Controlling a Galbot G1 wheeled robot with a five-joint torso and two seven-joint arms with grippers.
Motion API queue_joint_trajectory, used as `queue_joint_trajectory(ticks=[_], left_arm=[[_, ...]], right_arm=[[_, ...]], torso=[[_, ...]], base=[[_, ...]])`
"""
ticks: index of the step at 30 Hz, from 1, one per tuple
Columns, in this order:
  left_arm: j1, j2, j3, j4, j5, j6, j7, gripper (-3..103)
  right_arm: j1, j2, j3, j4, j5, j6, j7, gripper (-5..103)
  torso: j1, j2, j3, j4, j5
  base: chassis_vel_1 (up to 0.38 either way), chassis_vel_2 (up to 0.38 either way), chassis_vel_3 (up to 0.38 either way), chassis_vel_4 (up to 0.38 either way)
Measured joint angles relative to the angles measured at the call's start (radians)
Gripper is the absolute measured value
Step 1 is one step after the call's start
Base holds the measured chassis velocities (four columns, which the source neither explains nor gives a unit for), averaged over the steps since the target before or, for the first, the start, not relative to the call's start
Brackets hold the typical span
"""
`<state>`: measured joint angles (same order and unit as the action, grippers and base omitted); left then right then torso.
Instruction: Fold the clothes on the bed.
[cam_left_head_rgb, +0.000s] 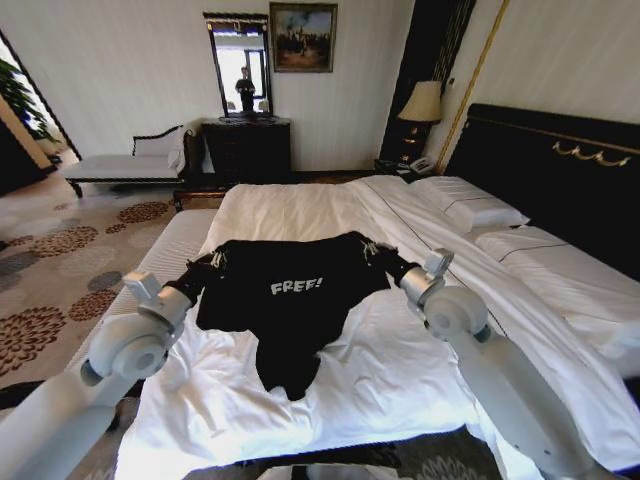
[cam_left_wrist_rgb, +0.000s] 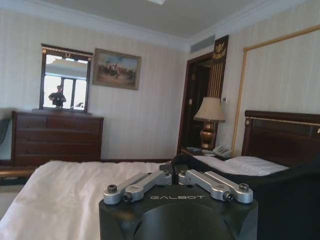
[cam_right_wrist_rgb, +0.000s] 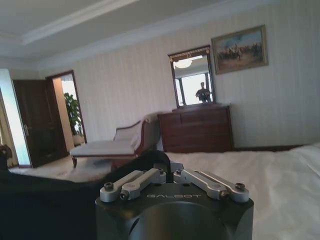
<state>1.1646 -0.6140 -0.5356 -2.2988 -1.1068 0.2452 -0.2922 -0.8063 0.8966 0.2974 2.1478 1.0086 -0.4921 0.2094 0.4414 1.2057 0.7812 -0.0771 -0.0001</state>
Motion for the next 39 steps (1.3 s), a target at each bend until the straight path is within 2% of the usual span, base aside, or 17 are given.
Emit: queue_joint_trajectory(ticks=[2, 3, 6, 8, 10, 12, 15, 16, 19, 21, 24, 26, 28, 33, 36, 37, 39], left_arm=[[-0.004, 0.005, -0.005, -0.003, -0.007, 0.0, 0.0, 1], [-0.025, 0.024, -0.017, -0.01, -0.032, 0.0, -0.002, 1], [-0.049, 0.043, -0.024, -0.011, -0.056, 0.0, -0.005, 1], [-0.099, 0.08, -0.029, -0.003, -0.103, 0.0, -0.008, 1], [-0.115, 0.091, -0.029, 0.002, -0.118, 0.0, -0.008, 1], [-0.175, 0.125, -0.027, 0.028, -0.166, 0.0, -0.009, 1], [-0.243, 0.162, -0.022, 0.058, -0.212, 0.003, -0.011, 1], [-0.243, 0.162, -0.022, 0.058, -0.212, 0.003, -0.011, 1], [-0.303, 0.214, -0.028, 0.1, -0.242, 0.007, -0.024, 1], [-0.311, 0.22, -0.024, 0.11, -0.243, 0.007, -0.026, 1], [-0.427, 0.23, 0.063, 0.235, -0.247, 0.013, -0.028, 1], [-0.438, 0.228, 0.074, 0.248, -0.247, 0.014, -0.028, 1], [-0.52, 0.211, 0.142, 0.327, -0.239, 0.018, -0.028, 1], [-0.644, 0.194, 0.233, 0.412, -0.237, 0.025, -0.031, 0], [-0.761, 0.183, 0.323, 0.466, -0.242, 0.03, -0.036, 0], [-0.84, 0.174, 0.384, 0.495, -0.245, 0.034, -0.041, 0], [-0.878, 0.17, 0.415, 0.504, -0.247, 0.035, -0.044, 0]], right_arm=[[0.014, -0.003, -0.002, 0.004, 0.015, -0.005, 0.011, 1], [0.074, -0.012, -0.006, 0.012, 0.069, -0.017, 0.049, 1], [0.132, -0.023, -0.017, 0.01, 0.124, -0.021, 0.08, 1], [0.225, -0.041, -0.045, -0.014, 0.203, -0.025, 0.127, 1], [0.252, -0.046, -0.056, -0.024, 0.225, -0.025, 0.14, 1], [0.346, -0.059, -0.098, -0.066, 0.283, -0.026, 0.169, 1], [0.479, -0.06, -0.171, -0.138, 0.313, -0.022, 0.184, 1], [0.479, -0.06, -0.171, -0.138, 0.313, -0.022, 0.184, 1], [0.647, 0.0, -0.3, -0.275, 0.304, -0.008, 0.186, 1], [0.665, 0.01, -0.316, -0.293, 0.3, -0.006, 0.187, 1], [0.767, 0.07, -0.427, -0.432, 0.249, 0.016, 0.195, 1], [0.775, 0.076, -0.437, -0.447, 0.242, 0.018, 0.198, 1], [0.815, 0.111, -0.483, -0.528, 0.214, 0.025, 0.222, 1], [0.856, 0.149, -0.509, -0.62, 0.171, 0.033, 0.249, 1], [0.888, 0.167, -0.518, -0.671, 0.148, 0.04, 0.26, 1], [0.915, 0.177, -0.523, -0.705, 0.133, 0.044, 0.265, 1], [0.93, 0.181, -0.526, -0.722, 0.124, 0.049, 0.266, 1]], torso=[[0.0, 0.0, 0.0, -0.0001, 0.0002], [0.0, 0.0, 0.0, 0.0, 0.0001], [0.0, 0.0, 0.0, 0.0, -0.0001], [0.0, 0.0, 0.0, 0.0001, 0.0], [0.0, 0.0, 0.0, 0.0, 0.0001], [0.0, 0.0, 0.0, 0.0, 0.0002], [0.0, 0.0, 0.0, -0.0005, -0.0001], [0.0, 0.0, 0.0, -0.0005, -0.0001], [0.0, 0.0, 0.0, 0.0, 0.0], [0.0, 0.0, 0.0, 0.0004, 0.0003], [0.0, 0.0, 0.0, 0.0004, -0.0004], [0.0, 0.0, 0.0, 0.0004, -0.0003], [0.0, 0.0, 0.0, 0.0002, -0.0002], [0.0, 0.0, 0.0, 0.0, -0.0001], [0.0, 0.0, 0.0, 0.0002, -0.0002], [0.0, 0.0, 0.0, 0.0, 0.0001], [0.0, 0.0, 0.0, -0.0001, 0.0003]], base=[[0.0, 0.0, 0.0, 0.0], [0.0, 0.0, 0.0, 0.0], [0.0, 0.0, 0.0, 0.0], [0.0, 0.0, 0.0, 0.0], [0.0, 0.0, 0.0, 0.0], [0.0, 0.0, 0.0, 0.0], [0.0, 0.0, 0.0, 0.0], [0.0, 0.0, 0.0, 0.0], [0.0, 0.0, 0.0, 0.0], [0.0, 0.0, 0.0, 0.0], [0.0, 0.0, 0.0, 0.0], [0.0, 0.0, 0.0, 0.0], [0.0, 0.0, 0.0, 0.0], [0.0, 0.0, 0.0, 0.0], [0.0, 0.0, 0.0, 0.0], [0.0, 0.0, 0.0, 0.0], [0.0, 0.0, 0.0, 0.0]])
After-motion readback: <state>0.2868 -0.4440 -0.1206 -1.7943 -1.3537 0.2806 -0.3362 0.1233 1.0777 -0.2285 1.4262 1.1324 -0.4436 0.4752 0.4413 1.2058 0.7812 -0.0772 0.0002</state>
